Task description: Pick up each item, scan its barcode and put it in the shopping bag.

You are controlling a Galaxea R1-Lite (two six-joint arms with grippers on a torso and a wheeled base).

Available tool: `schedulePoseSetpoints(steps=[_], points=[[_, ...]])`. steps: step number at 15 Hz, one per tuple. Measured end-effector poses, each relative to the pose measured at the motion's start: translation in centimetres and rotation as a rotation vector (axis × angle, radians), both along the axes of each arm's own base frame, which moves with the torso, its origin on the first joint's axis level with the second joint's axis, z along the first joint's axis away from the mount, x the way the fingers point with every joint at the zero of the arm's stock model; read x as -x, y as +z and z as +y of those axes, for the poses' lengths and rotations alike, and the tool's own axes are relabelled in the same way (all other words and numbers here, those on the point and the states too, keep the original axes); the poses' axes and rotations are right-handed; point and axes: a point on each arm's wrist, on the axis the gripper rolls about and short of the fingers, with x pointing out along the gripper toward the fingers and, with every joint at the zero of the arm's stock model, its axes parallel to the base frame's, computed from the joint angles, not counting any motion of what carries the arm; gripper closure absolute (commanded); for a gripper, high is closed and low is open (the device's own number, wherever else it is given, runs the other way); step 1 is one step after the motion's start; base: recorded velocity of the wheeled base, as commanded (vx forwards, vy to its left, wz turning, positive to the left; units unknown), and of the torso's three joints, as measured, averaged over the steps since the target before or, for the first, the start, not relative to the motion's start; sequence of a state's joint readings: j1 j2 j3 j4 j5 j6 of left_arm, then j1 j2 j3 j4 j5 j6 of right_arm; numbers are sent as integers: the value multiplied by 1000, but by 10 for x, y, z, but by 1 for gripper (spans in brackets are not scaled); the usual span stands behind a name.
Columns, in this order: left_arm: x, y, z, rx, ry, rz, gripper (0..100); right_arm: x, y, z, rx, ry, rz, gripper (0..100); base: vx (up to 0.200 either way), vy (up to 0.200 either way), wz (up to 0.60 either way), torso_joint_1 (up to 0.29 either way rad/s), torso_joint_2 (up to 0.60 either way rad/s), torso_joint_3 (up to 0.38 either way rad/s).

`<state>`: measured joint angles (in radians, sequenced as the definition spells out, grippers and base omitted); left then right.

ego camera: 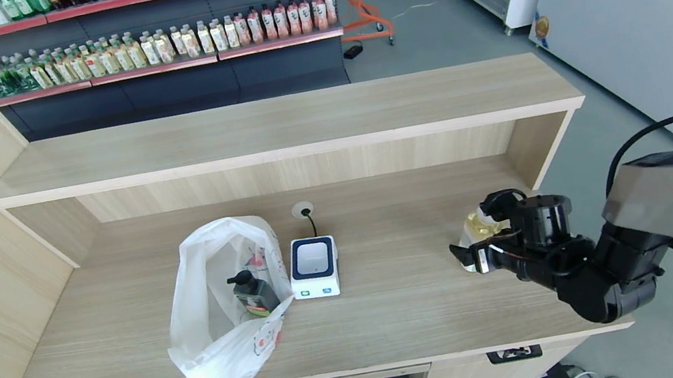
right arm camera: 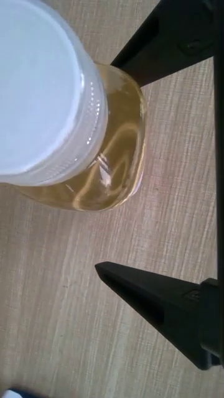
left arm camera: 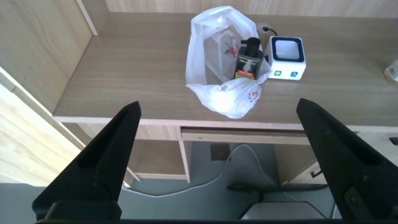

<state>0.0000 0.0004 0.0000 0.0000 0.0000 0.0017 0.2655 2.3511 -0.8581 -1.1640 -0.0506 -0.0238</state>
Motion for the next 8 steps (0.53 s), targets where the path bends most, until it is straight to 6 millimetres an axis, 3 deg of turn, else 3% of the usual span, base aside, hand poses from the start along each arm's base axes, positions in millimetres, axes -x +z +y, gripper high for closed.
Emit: schedulePoseSetpoints(steps=[5, 6, 8], points=[[0, 0, 0, 0, 0, 0, 0, -16, -13, 8, 16, 20, -19, 0, 0, 0, 0, 0, 0, 0], [0, 0, 0, 0, 0, 0, 0, -20, -14, 11, 14, 25, -26, 100, 0, 0, 0, 0, 0, 0], [0, 0, 0, 0, 0, 0, 0, -31, -12, 15, 14, 35, -61, 100, 0, 0, 0, 0, 0, 0]])
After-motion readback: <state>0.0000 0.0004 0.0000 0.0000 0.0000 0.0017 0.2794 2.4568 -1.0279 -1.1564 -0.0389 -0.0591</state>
